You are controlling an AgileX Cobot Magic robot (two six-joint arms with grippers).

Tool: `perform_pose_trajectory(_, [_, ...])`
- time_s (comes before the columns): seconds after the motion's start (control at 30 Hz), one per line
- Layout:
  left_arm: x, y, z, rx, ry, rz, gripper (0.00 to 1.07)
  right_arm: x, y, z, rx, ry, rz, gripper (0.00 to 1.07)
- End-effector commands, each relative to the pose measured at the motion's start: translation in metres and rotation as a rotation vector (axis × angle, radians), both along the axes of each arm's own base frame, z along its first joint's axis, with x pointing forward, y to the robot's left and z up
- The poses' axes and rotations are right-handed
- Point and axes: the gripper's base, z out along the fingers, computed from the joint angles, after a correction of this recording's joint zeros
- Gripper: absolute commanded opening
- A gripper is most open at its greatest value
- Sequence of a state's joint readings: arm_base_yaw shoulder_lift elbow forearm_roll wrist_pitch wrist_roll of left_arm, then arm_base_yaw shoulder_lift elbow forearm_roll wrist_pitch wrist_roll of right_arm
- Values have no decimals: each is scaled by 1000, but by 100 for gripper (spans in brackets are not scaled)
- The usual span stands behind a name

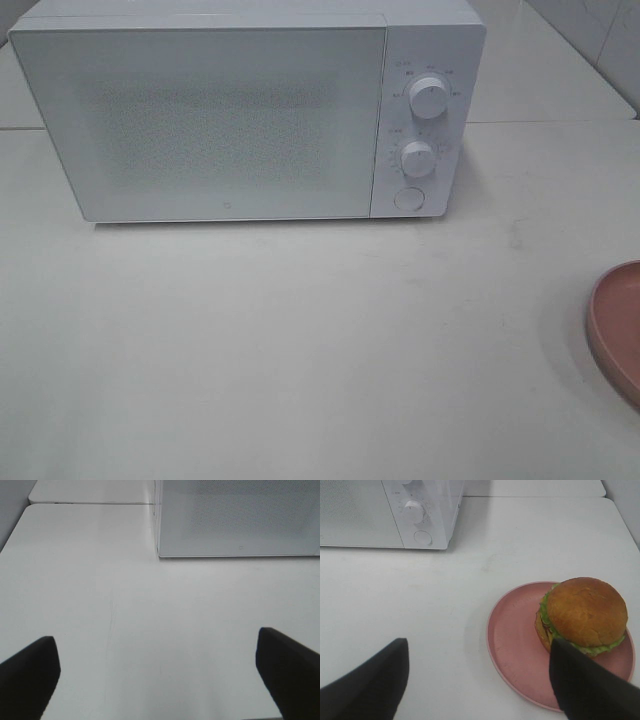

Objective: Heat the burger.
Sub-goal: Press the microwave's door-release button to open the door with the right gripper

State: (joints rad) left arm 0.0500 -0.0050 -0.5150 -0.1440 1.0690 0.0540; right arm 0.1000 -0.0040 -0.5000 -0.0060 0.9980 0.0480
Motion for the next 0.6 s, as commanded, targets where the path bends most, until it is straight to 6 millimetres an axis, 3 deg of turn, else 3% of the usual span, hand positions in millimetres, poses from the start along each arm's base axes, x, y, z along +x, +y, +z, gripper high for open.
perform_pose_trajectory(0.03, [-3, -1, 0, -6, -22, -1, 100, -4, 0, -1, -3, -27, 0, 76])
perform_pose_trajectory(0.6, [-3, -1, 0, -6, -22, -1, 100, -4, 0, -1, -3, -27, 0, 76])
